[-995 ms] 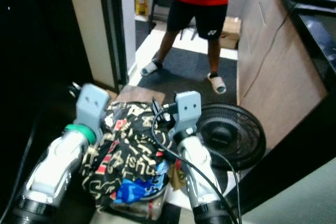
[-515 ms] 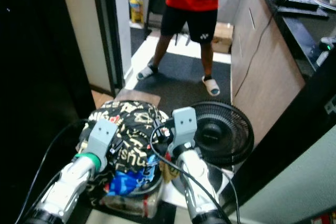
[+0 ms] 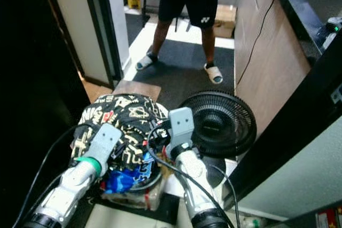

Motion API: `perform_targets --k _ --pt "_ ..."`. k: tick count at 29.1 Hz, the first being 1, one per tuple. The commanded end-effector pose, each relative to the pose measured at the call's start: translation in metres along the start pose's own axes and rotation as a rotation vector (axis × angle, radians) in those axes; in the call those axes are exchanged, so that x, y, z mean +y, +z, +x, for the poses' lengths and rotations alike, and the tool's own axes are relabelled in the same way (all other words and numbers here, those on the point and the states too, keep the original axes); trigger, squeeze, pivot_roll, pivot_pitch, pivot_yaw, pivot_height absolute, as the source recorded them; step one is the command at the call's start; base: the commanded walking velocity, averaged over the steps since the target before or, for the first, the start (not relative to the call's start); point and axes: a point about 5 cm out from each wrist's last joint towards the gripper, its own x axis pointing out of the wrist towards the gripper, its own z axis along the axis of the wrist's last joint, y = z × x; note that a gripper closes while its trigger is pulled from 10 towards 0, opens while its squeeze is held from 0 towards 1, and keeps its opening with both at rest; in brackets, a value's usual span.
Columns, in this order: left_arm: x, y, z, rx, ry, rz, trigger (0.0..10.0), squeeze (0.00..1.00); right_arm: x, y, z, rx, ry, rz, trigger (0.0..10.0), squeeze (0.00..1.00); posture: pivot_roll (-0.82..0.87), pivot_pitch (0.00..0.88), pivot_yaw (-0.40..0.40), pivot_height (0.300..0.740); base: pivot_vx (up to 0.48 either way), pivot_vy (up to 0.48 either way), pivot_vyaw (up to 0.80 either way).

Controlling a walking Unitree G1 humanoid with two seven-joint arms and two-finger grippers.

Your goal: Clothes washing

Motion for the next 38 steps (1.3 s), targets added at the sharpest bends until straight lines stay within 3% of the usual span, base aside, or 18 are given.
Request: perform_targets --k 1,6,8,12,21,22,23,24,26,27,38 --pt "0.003 -0.005 0.000 0.023 -0.009 0.035 10.0 0.00 -0.007 -0.016 -0.009 0.057 -0.040 0.002 10.0 0.00 0.13 0.118 0.098 0.740 0.000 0.000 0.00" --pt "0.001 -0.012 0.000 0.061 -0.033 0.055 10.0 0.00 -0.009 -0.018 -0.011 0.061 -0.055 0.014 10.0 0.00 0.12 0.106 0.103 0.740 0.000 0.000 0.00" --pt "-0.009 -0.037 -0.004 0.169 -0.106 0.106 10.0 0.00 -0.009 -0.018 -0.010 0.057 -0.072 0.031 10.0 0.00 0.11 0.092 0.107 0.740 0.000 0.000 0.00" --pt "-0.016 -0.052 -0.010 0.241 -0.161 0.115 10.0 0.00 -0.008 -0.017 -0.009 0.053 -0.076 0.037 10.0 0.00 0.10 0.081 0.103 0.740 0.000 0.000 0.00" --pt "-0.015 -0.053 -0.008 0.265 -0.178 0.076 10.0 0.00 -0.010 -0.020 -0.006 0.050 -0.071 0.022 10.0 0.00 0.11 0.062 0.084 0.740 0.000 0.000 0.00" --pt "-0.016 -0.053 -0.008 0.261 -0.179 0.074 5.3 0.00 -0.010 -0.019 -0.006 0.048 -0.071 0.022 10.0 0.00 0.11 0.061 0.083 0.740 0.000 0.000 0.00" --pt "-0.016 -0.053 -0.007 0.258 -0.180 0.072 5.3 0.00 -0.010 -0.019 -0.005 0.047 -0.071 0.022 10.0 0.00 0.11 0.061 0.083 0.740 0.000 0.000 0.00" --pt "-0.016 -0.053 -0.007 0.256 -0.180 0.072 1.2 0.00 -0.011 -0.019 -0.005 0.046 -0.072 0.021 10.0 0.00 0.10 0.061 0.082 0.740 0.000 0.000 0.00" --pt "-0.016 -0.053 -0.007 0.256 -0.180 0.073 1.2 0.00 -0.011 -0.018 -0.005 0.044 -0.072 0.021 10.0 0.00 0.10 0.061 0.082 0.740 0.000 0.000 0.00" --pt "-0.018 -0.053 -0.007 0.252 -0.187 0.075 0.0 0.00 -0.011 -0.018 -0.005 0.043 -0.074 0.021 10.0 0.00 0.10 0.062 0.082 0.740 0.000 0.000 0.00" --pt "-0.020 -0.044 -0.005 0.194 -0.189 0.050 0.0 0.00 -0.012 -0.020 -0.005 0.036 -0.079 0.025 10.0 0.00 0.10 0.064 0.078 0.740 0.000 0.000 0.00"
